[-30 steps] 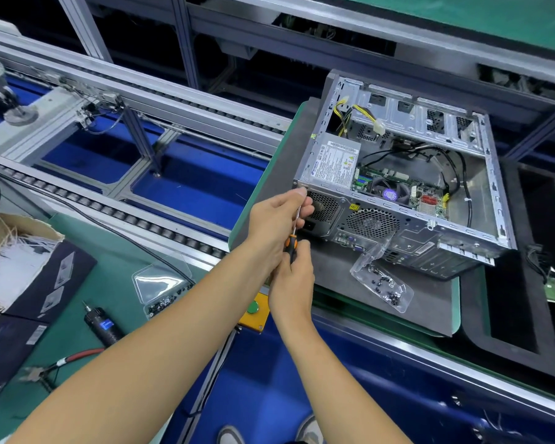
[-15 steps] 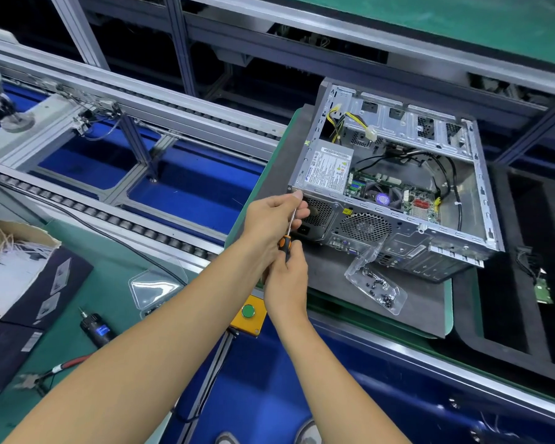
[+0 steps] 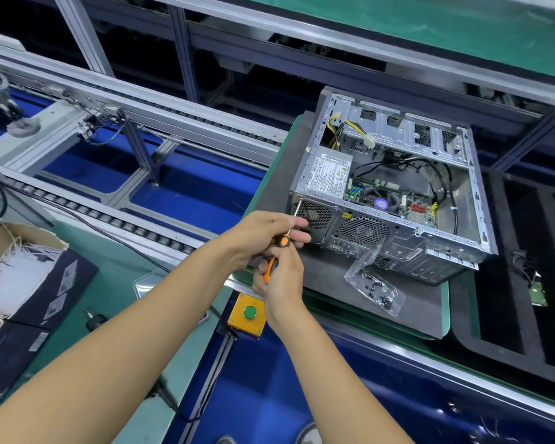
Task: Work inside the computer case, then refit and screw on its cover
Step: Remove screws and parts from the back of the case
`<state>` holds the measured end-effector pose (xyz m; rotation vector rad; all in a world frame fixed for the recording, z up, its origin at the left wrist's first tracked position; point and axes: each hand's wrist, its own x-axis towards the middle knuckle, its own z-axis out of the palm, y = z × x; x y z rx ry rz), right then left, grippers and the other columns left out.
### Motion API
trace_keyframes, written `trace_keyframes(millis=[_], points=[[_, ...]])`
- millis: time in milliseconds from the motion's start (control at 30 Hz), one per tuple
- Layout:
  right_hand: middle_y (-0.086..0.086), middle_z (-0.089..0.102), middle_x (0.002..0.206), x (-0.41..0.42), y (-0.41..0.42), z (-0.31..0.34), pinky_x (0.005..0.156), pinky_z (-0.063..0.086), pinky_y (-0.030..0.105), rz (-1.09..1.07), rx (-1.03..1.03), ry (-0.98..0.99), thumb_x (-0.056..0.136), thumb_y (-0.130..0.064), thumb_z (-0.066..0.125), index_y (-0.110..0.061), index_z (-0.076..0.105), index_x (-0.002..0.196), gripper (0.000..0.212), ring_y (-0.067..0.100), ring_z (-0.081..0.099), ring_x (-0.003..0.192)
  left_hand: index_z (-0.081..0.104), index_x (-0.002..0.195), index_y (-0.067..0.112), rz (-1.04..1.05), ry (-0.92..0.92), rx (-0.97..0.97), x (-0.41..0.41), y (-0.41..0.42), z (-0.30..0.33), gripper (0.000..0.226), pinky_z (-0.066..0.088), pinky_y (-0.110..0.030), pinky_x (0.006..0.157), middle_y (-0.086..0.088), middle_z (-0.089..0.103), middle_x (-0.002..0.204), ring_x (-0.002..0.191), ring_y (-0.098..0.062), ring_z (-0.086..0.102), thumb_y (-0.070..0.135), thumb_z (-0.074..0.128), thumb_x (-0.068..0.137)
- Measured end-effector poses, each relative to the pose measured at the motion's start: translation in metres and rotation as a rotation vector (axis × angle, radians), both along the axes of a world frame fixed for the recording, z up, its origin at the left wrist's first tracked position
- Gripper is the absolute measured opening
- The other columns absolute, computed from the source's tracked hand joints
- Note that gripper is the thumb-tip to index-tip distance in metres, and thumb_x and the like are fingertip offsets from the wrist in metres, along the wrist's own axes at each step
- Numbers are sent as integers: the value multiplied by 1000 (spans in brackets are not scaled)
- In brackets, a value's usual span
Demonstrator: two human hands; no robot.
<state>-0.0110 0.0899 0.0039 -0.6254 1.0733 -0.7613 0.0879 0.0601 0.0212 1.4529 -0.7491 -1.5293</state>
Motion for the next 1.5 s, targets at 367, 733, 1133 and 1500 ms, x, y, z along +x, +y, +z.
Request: trace_keyframes(millis=[367,733,1133,1500], points=[[5,52,55,8,1,9,35,29,21,-53,-4,121,104,-23,50,-12,43,99,14,14,44,39,76,103,12,248,-11,16,-13,-1,9,14,56,-22,58,-8,79,88,74,-12,75,20,66,98],[11,67,62,-3,-4,16,37,30,20,-99,91,126,90,-14,55,-10,63,82,12,21,57,44,74,106,15,192,-43,35,-15,0,17,18,59,-27,62,-3,80,92,88,-16,77,30,70,97],[4,65,59,2,-4,11,40,41,24,-116,29,163,100,-24,56,-10,54,88,19,17,59,45,74,106,16,157,-183,67,-11,-4,28,16,64,-34,70,-2,79,85,77,-17,77,26,64,101],[-2,61,59,-4,-9,22,56,42,27,-16,-102,345,83,-23,64,-22,64,55,28,18,50,62,44,111,15,397,-459,274,-31,53,20,54,50,-40,87,-7,56,110,102,-27,57,67,48,95]])
